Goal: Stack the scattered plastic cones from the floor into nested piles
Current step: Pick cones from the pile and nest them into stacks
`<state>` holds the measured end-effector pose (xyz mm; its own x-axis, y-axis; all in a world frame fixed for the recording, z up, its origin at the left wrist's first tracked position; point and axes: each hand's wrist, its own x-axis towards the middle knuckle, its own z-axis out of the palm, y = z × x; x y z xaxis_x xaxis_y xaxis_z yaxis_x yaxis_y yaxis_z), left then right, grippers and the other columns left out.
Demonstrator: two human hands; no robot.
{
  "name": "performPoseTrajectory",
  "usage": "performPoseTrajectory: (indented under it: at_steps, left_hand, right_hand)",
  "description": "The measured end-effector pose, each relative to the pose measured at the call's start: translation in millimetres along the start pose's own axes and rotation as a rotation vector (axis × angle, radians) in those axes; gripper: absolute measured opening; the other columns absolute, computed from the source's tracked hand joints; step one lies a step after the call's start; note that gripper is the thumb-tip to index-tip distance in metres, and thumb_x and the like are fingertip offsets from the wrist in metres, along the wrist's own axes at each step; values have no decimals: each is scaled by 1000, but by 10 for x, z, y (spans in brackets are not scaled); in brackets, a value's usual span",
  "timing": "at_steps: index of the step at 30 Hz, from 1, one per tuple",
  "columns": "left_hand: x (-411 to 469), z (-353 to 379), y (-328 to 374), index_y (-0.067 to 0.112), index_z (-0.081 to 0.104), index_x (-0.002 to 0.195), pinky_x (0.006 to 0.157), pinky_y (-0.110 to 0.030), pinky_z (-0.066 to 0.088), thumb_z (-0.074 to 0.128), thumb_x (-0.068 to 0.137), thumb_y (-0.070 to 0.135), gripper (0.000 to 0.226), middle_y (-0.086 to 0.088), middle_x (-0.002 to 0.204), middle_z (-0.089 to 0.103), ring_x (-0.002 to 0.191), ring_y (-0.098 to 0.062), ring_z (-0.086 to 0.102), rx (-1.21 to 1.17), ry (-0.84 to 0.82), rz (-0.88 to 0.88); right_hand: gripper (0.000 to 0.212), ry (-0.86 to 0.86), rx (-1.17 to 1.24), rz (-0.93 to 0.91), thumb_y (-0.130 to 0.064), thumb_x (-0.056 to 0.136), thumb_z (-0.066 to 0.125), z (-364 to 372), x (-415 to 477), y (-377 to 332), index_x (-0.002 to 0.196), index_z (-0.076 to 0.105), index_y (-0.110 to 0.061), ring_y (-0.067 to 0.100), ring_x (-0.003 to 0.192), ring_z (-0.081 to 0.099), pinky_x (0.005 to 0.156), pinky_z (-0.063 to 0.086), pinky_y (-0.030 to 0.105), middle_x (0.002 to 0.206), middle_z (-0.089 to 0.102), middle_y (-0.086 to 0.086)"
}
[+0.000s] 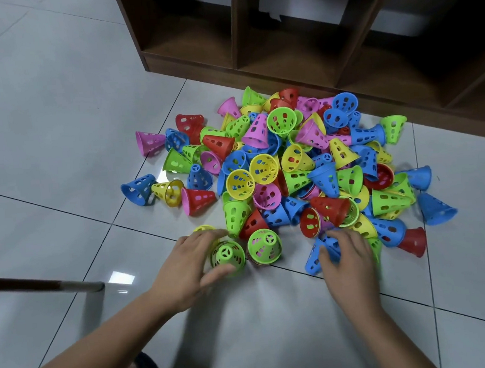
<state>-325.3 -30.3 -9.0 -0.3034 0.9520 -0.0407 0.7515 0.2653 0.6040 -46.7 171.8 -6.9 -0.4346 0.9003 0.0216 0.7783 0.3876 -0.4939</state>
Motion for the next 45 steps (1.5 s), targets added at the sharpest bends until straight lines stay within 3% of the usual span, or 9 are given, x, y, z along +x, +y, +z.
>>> performPoseTrajectory:
  at_steps: [4, 9, 14, 20, 24, 29, 35, 38, 45]
  left_hand:
    - [48, -104, -124, 31, 53, 145, 105, -40, 44, 37, 110, 60, 48, 12, 144, 58, 133, -13, 53, 43, 105, -38]
    - [120, -17, -401, 31, 55, 144, 103, -43, 50, 73, 97, 43, 52, 8, 149, 58, 134, -21, 55, 188, 73, -102]
    - [60, 81, -567, 32, 62, 130, 91, -41, 55, 83, 88, 44, 49, 9, 125, 69, 114, -22, 62, 170, 21, -150]
    - [-144, 248, -720, 41, 61, 124, 84, -28, 47, 91, 76, 41, 56, 19, 118, 64, 107, -15, 60, 53, -4, -253]
    - [-224, 230, -723, 38, 65, 124, 84, -25, 44, 93, 76, 39, 55, 19, 118, 65, 108, -15, 61, 4, 32, -268]
    - [-222, -57, -446, 35, 63, 125, 86, -23, 48, 83, 86, 52, 48, 20, 120, 65, 105, -5, 63, -116, 172, -254]
    - [-45, -448, 93, 36, 63, 127, 86, -10, 44, 81, 86, 53, 49, 22, 122, 66, 111, -1, 63, -222, 304, -219]
    - [25, -557, 294, 36, 65, 125, 90, -18, 49, 85, 84, 54, 48, 20, 122, 67, 115, -8, 64, -230, 288, -143]
    - [82, -447, 430, 32, 66, 124, 93, -39, 54, 83, 86, 57, 48, 16, 119, 62, 113, -11, 60, -94, 169, 61]
  right_hand:
    - [39, -22, -86, 13, -20, 91, 76, 115, -138, 155, 128, 63, -17, 24, 118, 51, 90, 47, 37, 123, 55, -3]
    - [61, -76, 39, 31, -12, 90, 76, 234, -332, 82, 147, 59, -25, 16, 119, 53, 86, 58, 35, 133, 45, -6]
    - [80, -170, 68, -1, -2, 87, 74, 357, -486, 37, 157, 47, -28, 16, 116, 62, 86, 63, 35, 144, 36, -9]
    - [102, -216, -307, -131, 7, 72, 75, 453, -650, 73, 160, 43, -35, 24, 111, 59, 76, 58, 36, 147, 42, 1]
    - [81, -199, -429, -175, 2, 70, 82, 452, -616, 156, 140, 64, -34, 28, 106, 54, 78, 51, 41, 141, 47, 1]
    - [57, -194, -397, -198, -20, 81, 82, 414, -494, 166, 132, 65, -36, 30, 116, 53, 81, 51, 42, 141, 45, 0]
    - [54, 55, -229, -267, -25, 70, 93, 275, -333, 35, 120, 73, -21, 33, 109, 51, 85, 49, 50, 124, 53, 10]
    - [54, 131, -130, -285, -34, 76, 92, 179, -259, -52, 122, 70, -16, 33, 108, 54, 85, 46, 49, 121, 54, 11]
    - [52, 168, 206, -197, -51, 97, 59, 2, -182, -431, 133, 54, -14, 29, 120, 54, 101, 41, 46, 131, 58, 7]
